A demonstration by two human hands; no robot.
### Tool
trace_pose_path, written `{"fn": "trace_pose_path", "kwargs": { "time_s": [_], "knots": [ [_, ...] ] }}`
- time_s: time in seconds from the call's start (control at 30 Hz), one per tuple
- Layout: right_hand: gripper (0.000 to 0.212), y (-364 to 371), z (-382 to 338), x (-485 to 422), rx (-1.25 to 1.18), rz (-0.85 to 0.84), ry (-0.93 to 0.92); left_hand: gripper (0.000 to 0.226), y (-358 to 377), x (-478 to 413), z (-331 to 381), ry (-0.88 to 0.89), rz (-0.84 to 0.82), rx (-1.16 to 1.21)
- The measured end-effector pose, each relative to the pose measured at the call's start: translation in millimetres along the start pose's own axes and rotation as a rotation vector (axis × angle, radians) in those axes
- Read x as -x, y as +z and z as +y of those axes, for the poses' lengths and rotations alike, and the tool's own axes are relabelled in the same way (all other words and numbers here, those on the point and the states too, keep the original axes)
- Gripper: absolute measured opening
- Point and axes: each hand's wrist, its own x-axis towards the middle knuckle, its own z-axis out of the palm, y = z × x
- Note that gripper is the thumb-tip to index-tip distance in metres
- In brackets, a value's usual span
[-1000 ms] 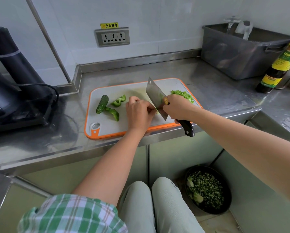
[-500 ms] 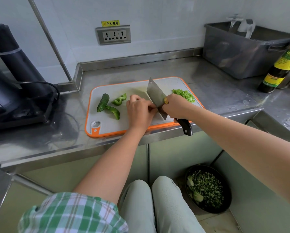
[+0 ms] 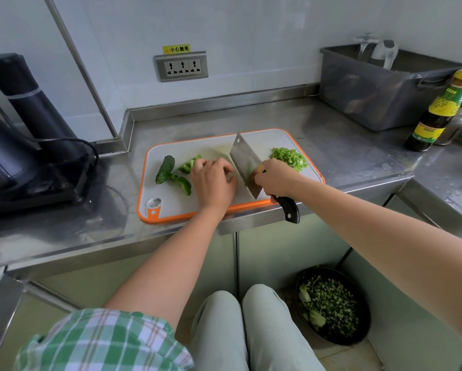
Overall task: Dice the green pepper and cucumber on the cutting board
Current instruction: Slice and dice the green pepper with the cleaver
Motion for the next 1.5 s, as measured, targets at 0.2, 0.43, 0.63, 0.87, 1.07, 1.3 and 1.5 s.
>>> {"fn": "trace_pose_path", "kwargs": {
  "time_s": [0.2,0.43,0.63,0.87,1.07,1.3,1.5],
  "knots": [
    [0.015,-29,24,-4,0.009,0.123,0.112,0.020,-1,-1,-3,0.004,-0.079,-0.140],
    [0.012,-37,33,-7,-0.267,0.138,0.118,0.018,4,-4,12,0.233,-0.007,-0.015],
    [0.005,-48,35,-5,-0.410,0.148,0.111,0.034,24,1,41,0.417,-0.197,-0.067],
    [0.021,-49,36,-1,-0.380,0.170,0.094,0.041,29,-8,46,0.369,-0.261,-0.121],
    [0.024,-35,27,4,0.236,0.330,-0.094,0.037,16,-17,55,-0.090,-0.242,0.466],
    [0.034,-1,28,1,0.437,0.263,-0.414,0.029,2,-23,52,-0.562,-0.212,0.787],
    [0.028,0,26,-5,0.201,0.213,-0.516,0.031,-9,-13,34,-0.554,-0.224,0.776]
  ]
}}
